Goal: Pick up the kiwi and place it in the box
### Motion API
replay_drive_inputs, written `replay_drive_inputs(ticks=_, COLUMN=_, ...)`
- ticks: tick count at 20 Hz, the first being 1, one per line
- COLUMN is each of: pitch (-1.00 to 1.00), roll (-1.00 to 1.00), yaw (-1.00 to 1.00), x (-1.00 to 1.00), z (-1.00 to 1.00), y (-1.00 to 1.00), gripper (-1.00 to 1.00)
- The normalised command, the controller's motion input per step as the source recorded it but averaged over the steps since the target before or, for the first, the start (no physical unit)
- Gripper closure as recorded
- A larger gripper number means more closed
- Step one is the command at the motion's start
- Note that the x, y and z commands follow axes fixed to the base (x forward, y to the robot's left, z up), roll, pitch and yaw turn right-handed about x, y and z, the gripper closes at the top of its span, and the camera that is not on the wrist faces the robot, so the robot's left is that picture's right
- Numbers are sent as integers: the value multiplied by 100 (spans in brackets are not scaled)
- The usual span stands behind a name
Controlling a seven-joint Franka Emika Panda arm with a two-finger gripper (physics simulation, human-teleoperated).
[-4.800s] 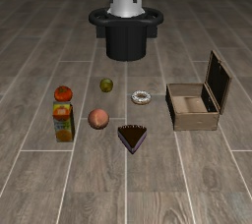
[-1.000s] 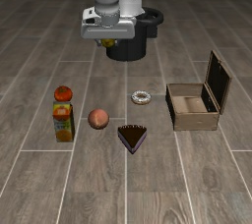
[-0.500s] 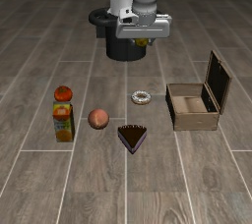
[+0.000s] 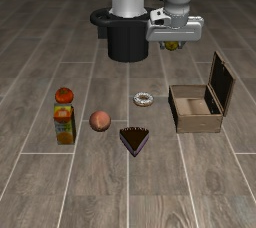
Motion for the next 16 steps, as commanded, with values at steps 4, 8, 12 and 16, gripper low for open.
replay_drive_inputs(ticks=4, pitch=0, roll=0, yaw=0, x=100, z=0, y=0, gripper=100)
replay_drive_inputs(ticks=8, pitch=0, roll=0, yaw=0, x=100, z=0, y=0, gripper=100)
replay_drive_inputs(ticks=12, pitch=0, roll=0, yaw=0, x=25, z=0, y=75, gripper=100)
replay_drive_inputs(ticks=16, pitch=0, roll=0, yaw=0, x=0, z=0, y=100, gripper=100)
